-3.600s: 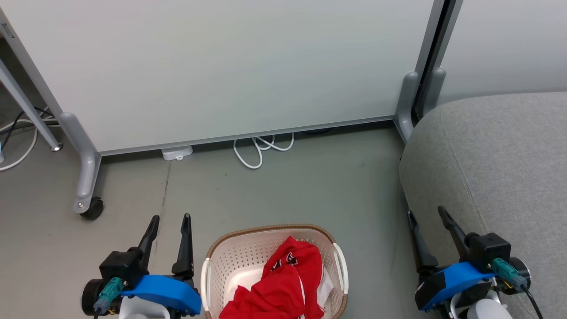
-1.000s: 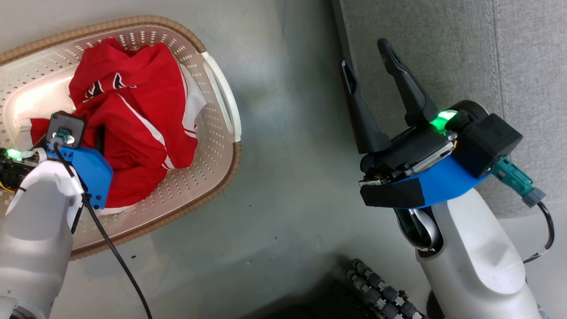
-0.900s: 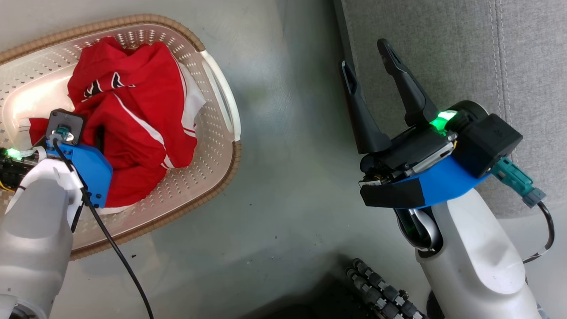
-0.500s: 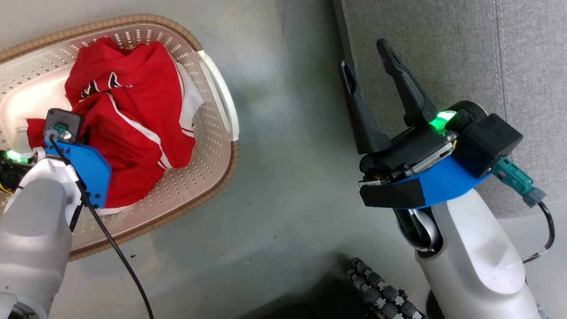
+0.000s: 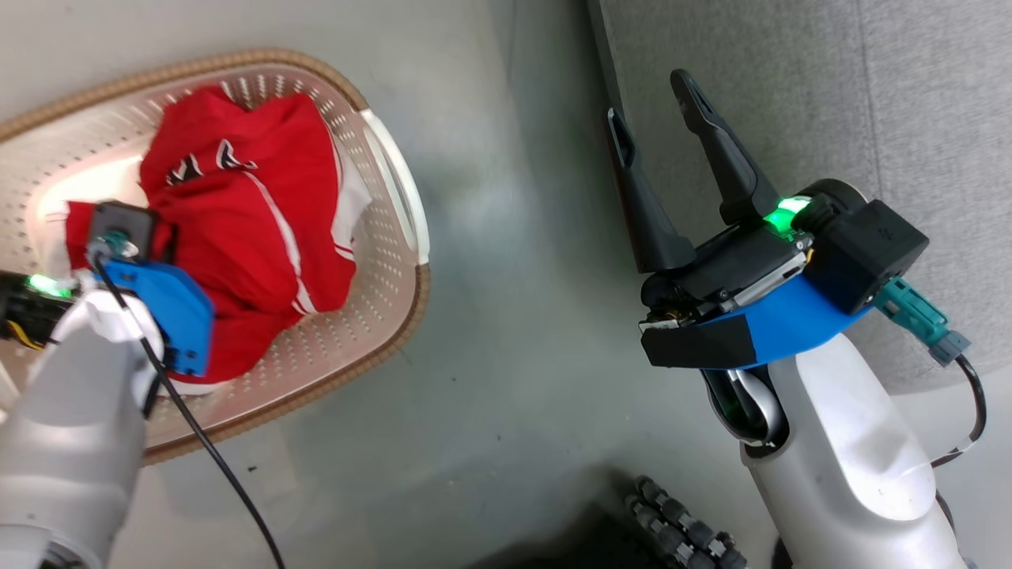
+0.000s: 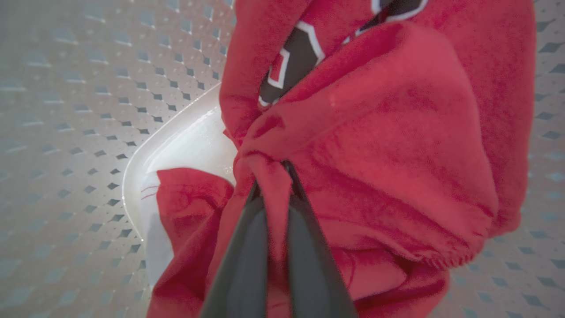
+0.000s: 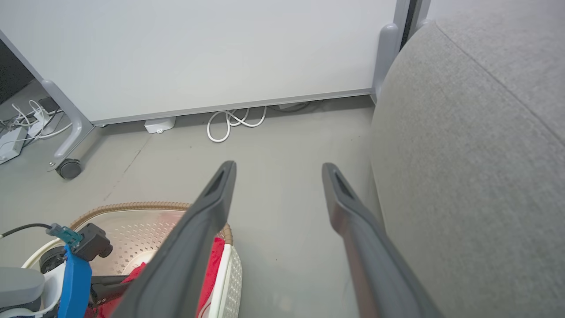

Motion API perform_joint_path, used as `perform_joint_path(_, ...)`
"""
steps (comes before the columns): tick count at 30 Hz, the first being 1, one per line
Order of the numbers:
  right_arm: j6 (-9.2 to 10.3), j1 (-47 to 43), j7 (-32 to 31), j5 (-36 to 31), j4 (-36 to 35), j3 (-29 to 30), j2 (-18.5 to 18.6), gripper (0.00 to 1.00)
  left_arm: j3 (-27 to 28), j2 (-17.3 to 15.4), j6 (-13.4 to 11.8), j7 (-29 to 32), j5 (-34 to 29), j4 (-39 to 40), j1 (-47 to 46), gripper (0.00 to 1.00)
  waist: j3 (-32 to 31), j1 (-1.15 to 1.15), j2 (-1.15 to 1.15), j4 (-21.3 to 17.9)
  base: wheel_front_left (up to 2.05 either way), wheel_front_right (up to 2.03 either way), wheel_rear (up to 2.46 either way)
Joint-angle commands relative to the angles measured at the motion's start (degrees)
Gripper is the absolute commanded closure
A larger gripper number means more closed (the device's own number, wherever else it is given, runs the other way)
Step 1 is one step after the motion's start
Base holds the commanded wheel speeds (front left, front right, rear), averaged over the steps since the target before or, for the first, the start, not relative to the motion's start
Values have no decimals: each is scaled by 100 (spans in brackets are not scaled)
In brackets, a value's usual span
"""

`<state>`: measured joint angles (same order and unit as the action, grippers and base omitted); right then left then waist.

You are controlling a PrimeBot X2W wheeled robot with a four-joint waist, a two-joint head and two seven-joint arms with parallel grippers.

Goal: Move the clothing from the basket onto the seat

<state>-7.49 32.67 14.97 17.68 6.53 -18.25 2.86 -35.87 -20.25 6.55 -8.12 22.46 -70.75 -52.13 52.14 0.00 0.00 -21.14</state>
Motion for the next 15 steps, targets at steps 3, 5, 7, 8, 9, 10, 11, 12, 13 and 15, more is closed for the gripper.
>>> perform_joint_path(3, -1, 6, 31, -64, 75, 66, 4, 0, 27, 190, 51, -170, 126, -3, 131, 100, -437, 0, 0, 174, 0, 0, 0)
perform_joint_path(5, -1, -61, 30, -106, 134, 100, 5, 0, 30, 361, 51, -272, 194, -1, 227, 100, -679, 0, 0, 263, 0, 0, 0)
perform_joint_path(7, -1, -139, 30, -164, 211, 125, 6, 0, 27, 513, 65, -383, 268, 21, 328, 100, -959, 0, 0, 354, 0, 0, 0)
perform_joint_path(8, -1, -173, 29, -186, 253, 145, 6, 0, 1, 586, 75, -440, 273, 42, 384, 100, -1115, 0, 0, 403, 0, 0, 0)
perform_joint_path(9, -1, -218, 29, -210, 296, 150, 8, 0, -21, 660, 85, -483, 311, 70, 433, 100, -1259, 0, 0, 448, 0, 0, 0)
perform_joint_path(10, -1, -275, 29, -237, 346, 164, 9, 0, -44, 736, 93, -531, 331, 98, 501, 100, -1438, 0, 0, 504, 0, 0, 0)
perform_joint_path(11, -1, -323, 29, -268, 394, 178, 8, 0, -72, 806, 100, -566, 351, 128, 558, 100, -1588, 0, 0, 556, 0, 0, 0)
perform_joint_path(12, -1, -381, 29, -294, 453, 199, 9, 0, -95, 893, 105, -588, 391, 168, 625, 100, -1755, 0, 0, 620, 0, 0, 0)
perform_joint_path(13, -1, -444, 29, -316, 505, 213, 9, 0, -132, 983, 104, -621, 446, 240, 690, 100, -1890, 0, 0, 672, 0, 0, 0)
perform_joint_path(15, -1, -568, 29, -371, 639, 248, 9, 0, -258, 1102, 107, -650, 527, 405, 828, 100, -2228, 0, 0, 794, 0, 0, 0)
